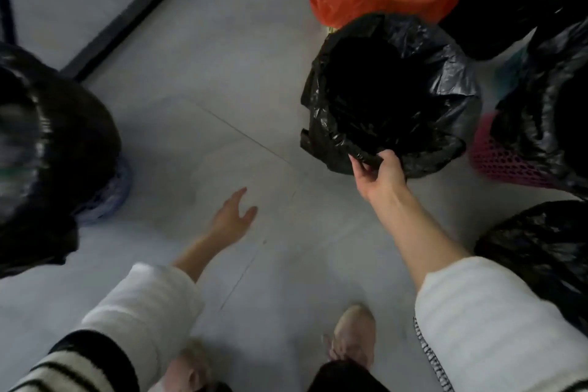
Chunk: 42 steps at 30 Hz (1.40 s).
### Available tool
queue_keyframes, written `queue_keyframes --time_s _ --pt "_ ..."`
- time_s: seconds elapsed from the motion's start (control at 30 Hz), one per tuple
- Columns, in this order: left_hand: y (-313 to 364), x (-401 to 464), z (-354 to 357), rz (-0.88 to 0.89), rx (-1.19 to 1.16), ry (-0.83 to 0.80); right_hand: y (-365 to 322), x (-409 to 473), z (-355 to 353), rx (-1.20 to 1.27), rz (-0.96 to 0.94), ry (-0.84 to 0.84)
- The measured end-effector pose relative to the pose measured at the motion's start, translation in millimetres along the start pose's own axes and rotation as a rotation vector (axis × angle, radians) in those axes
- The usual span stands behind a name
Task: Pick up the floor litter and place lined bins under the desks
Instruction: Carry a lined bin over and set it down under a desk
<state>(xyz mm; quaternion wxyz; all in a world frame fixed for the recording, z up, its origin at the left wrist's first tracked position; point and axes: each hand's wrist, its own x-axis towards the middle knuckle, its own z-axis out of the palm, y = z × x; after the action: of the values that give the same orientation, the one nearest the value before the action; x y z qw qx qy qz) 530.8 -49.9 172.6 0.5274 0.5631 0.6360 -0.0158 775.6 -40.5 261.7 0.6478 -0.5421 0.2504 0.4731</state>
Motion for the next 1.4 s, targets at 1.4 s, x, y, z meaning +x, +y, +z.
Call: queue_keyframes --time_s 1.4 --pt "-176.1 -475.2 -329.8 -0.690 -2.060 0.706 190.3 -437.6 84.4 -0.817 0.261 0.007"
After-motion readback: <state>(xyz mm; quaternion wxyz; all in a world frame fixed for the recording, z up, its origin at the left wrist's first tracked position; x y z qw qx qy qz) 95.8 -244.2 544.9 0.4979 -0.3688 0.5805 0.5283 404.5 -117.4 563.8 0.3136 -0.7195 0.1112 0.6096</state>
